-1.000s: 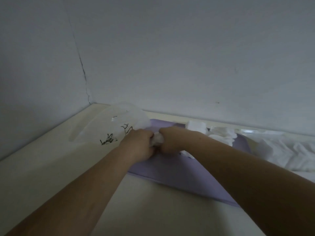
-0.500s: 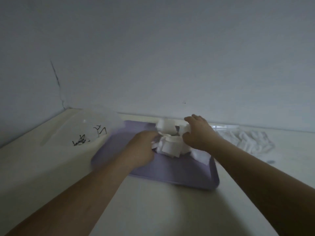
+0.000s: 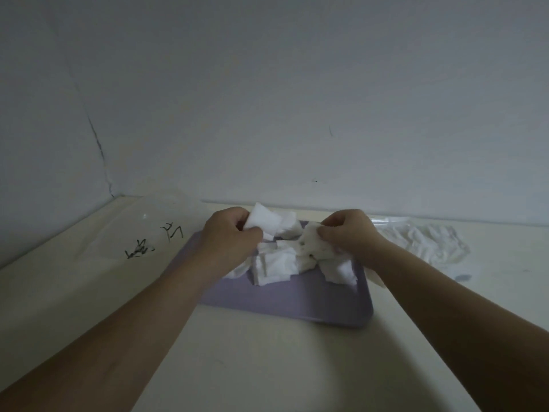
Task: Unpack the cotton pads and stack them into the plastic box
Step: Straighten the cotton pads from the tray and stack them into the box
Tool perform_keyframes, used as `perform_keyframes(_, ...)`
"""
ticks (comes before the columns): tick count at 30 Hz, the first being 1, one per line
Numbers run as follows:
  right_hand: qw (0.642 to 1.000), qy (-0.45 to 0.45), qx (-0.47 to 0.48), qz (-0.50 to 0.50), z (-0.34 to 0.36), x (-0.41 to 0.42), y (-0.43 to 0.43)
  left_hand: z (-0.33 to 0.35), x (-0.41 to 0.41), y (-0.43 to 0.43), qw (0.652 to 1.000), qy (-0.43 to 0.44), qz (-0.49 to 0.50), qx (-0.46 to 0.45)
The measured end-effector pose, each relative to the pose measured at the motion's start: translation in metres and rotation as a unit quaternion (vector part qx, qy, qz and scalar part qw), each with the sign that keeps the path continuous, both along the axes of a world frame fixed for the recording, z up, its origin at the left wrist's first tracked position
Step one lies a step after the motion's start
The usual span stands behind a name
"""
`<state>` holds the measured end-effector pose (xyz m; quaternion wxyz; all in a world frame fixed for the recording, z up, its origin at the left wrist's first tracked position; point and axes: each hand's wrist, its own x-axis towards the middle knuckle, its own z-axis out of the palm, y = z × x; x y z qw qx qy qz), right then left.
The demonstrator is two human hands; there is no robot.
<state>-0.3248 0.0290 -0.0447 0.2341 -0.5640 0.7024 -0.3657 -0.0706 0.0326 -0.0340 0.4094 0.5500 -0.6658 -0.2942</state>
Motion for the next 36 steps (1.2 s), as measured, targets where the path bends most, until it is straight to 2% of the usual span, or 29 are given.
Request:
perform_keyframes(3, 0.999, 0.016, -0.031, -0.023, -0.006, 0.005, 0.002, -0.004, -0.014, 0.004, 0.995, 0.082, -0.022, 0.056)
perform_keyframes(6, 0.996, -0.016, -0.075, -0.045, -0.013, 0.007, 0.004, -0.014, -0.026, 0.005, 0.99, 0.113, -0.04, 0.074)
perform_keyframes(10, 0.999, -0.036, -0.003, 0.02, -0.025, 0.01, 0.007, -0.025, -0.039, 0.002, 0.981, 0.149, -0.04, 0.114)
perform_keyframes(13, 0.999, -0.031, -0.004, 0.024, -0.032, 0.006, 0.0, -0.033, -0.048, -0.001, 0.976, 0.18, -0.026, 0.116)
perform_keyframes(15, 0.998, -0.063, -0.014, 0.021, -0.036, 0.002, -0.003, -0.038, -0.051, -0.003, 0.973, 0.202, -0.023, 0.11)
perform_keyframes(24, 0.981, -0.144, -0.13, -0.01, -0.026, 0.006, 0.003, -0.05, -0.053, -0.016, 0.963, 0.238, -0.05, 0.115)
perform_keyframes(28, 0.962, -0.15, -0.222, -0.044, -0.015, 0.01, 0.016, -0.047, -0.051, -0.014, 0.938, 0.322, -0.03, 0.121)
perform_keyframes(29, 0.957, -0.167, -0.233, -0.046, -0.012, 0.01, 0.019, -0.044, -0.05, -0.013, 0.928, 0.349, -0.028, 0.125)
perform_keyframes(31, 0.932, -0.299, -0.201, -0.031, -0.006, 0.012, 0.024, -0.04, -0.048, -0.01, 0.91, 0.393, -0.033, 0.128)
perform_keyframes(33, 0.887, -0.446, -0.117, 0.015, 0.0, 0.018, 0.03, -0.037, -0.046, -0.004, 0.901, 0.414, -0.043, 0.121)
perform_keyframes(36, 0.834, -0.545, 0.007, 0.083, 0.001, 0.025, 0.034, -0.034, -0.048, 0.006, 0.91, 0.392, -0.073, 0.112)
